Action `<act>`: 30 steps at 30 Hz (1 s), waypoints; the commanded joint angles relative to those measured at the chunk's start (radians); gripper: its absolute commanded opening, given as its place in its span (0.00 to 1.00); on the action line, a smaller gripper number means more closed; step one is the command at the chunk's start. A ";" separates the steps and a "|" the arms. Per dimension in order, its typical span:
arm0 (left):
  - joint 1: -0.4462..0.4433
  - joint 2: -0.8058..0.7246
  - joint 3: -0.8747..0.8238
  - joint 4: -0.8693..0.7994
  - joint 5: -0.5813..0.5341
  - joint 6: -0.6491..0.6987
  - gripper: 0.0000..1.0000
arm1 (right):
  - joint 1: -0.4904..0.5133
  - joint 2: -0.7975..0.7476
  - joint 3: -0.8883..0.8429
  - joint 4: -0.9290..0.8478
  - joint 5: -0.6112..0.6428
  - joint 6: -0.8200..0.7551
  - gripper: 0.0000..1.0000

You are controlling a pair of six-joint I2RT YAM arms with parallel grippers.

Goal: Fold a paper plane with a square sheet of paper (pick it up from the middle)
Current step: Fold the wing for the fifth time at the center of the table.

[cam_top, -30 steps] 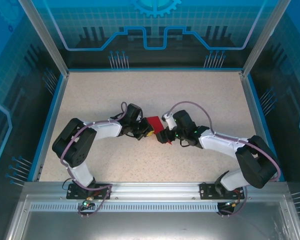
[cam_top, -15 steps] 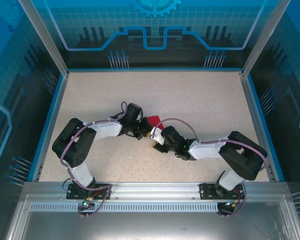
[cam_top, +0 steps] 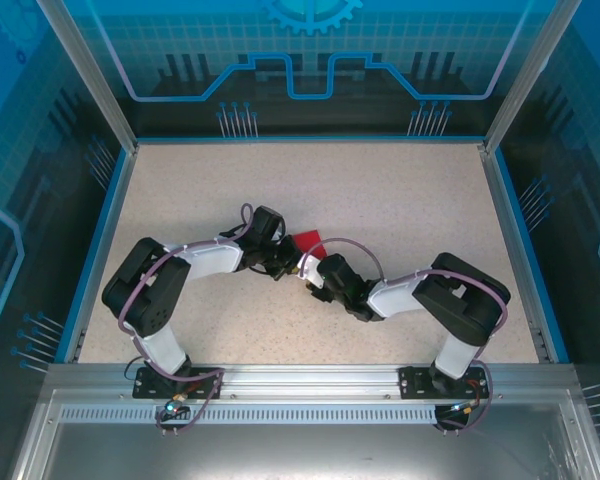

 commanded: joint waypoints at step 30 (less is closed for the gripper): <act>0.173 -0.295 -0.128 -0.005 -0.022 0.063 0.48 | -0.187 -0.082 0.075 -0.131 -0.565 0.494 0.10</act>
